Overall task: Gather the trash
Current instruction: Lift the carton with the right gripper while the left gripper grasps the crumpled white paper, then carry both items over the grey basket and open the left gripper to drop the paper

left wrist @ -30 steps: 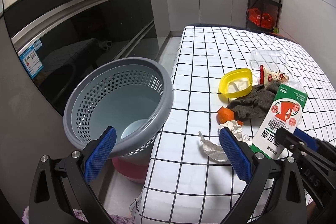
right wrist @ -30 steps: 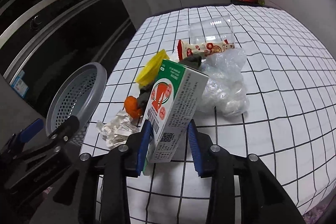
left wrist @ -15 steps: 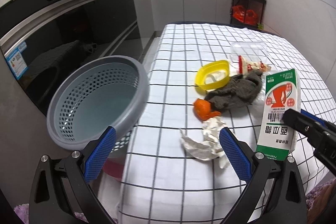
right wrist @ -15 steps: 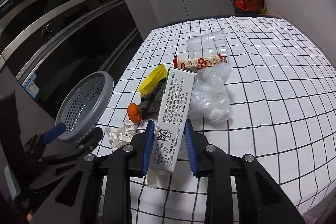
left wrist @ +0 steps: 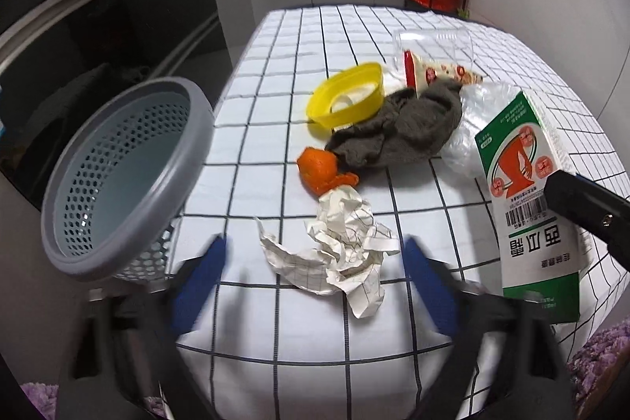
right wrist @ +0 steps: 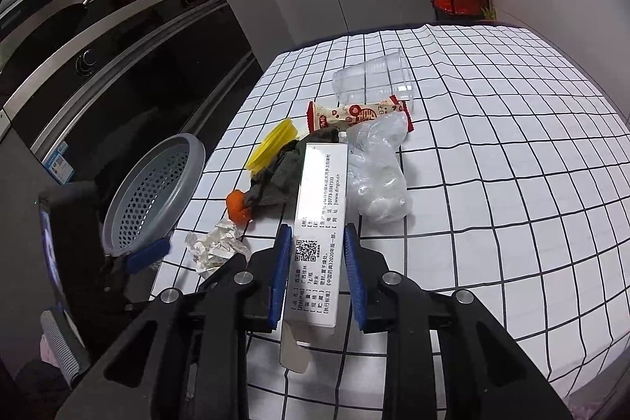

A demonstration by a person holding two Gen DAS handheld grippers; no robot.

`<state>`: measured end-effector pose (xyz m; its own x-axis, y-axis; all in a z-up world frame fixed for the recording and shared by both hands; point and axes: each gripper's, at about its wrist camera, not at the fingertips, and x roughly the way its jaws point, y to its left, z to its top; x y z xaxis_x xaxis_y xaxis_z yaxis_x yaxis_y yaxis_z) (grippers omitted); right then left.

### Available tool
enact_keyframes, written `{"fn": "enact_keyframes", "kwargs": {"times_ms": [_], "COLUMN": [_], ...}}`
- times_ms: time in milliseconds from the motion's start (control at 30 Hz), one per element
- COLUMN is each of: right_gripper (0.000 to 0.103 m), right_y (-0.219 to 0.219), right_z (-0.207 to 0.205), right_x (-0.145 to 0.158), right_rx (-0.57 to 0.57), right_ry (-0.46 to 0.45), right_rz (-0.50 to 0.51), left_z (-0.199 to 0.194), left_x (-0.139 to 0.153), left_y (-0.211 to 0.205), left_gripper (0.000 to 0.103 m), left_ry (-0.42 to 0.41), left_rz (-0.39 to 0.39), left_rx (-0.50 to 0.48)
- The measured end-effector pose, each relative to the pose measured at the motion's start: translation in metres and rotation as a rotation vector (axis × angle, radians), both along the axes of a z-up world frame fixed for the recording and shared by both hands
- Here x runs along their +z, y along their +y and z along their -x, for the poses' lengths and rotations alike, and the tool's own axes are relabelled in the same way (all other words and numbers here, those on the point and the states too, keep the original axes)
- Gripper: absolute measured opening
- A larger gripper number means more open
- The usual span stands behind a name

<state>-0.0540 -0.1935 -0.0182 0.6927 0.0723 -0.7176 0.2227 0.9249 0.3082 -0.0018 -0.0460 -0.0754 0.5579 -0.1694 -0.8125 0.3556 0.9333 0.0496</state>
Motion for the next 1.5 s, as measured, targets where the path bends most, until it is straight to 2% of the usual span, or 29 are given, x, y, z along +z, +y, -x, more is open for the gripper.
{"fn": "enact_keyframes", "kwargs": {"times_ms": [67, 167, 267, 567, 700, 833, 1033, 1233, 1500], "right_gripper": [0.026, 0.026, 0.026, 0.026, 0.026, 0.026, 0.026, 0.026, 0.025], "right_y": [0.003, 0.006, 0.007, 0.022, 0.034, 0.055, 0.102, 0.143, 0.180], "right_z": [-0.001, -0.001, -0.002, -0.009, -0.022, -0.049, -0.107, -0.160, -0.203], "right_x": [-0.001, -0.001, 0.000, 0.013, 0.025, 0.037, 0.050, 0.047, 0.020], "right_rx": [0.007, 0.017, 0.021, 0.048, 0.073, 0.123, 0.223, 0.319, 0.407], "right_ry": [0.001, 0.004, 0.002, -0.005, -0.020, -0.039, -0.066, -0.048, 0.020], "right_rz": [0.006, 0.013, 0.019, 0.033, 0.041, 0.037, 0.024, -0.019, -0.034], "left_z": [-0.003, -0.003, 0.001, 0.010, -0.001, -0.022, -0.065, -0.103, -0.121], "left_x": [-0.004, -0.003, 0.003, 0.047, 0.074, 0.088, 0.089, 0.081, 0.061], "left_y": [0.002, 0.006, 0.010, 0.040, 0.069, 0.102, 0.152, 0.188, 0.197], "left_gripper": [0.056, 0.039, 0.036, 0.035, 0.035, 0.035, 0.035, 0.035, 0.039], "left_ry": [0.029, 0.037, 0.022, -0.060, -0.106, -0.141, -0.135, -0.113, -0.031], "left_rz": [0.013, 0.034, 0.044, 0.047, 0.035, 0.004, -0.025, -0.018, -0.038], "left_rx": [-0.003, -0.006, -0.012, -0.004, 0.038, 0.091, 0.198, 0.303, 0.326]}}
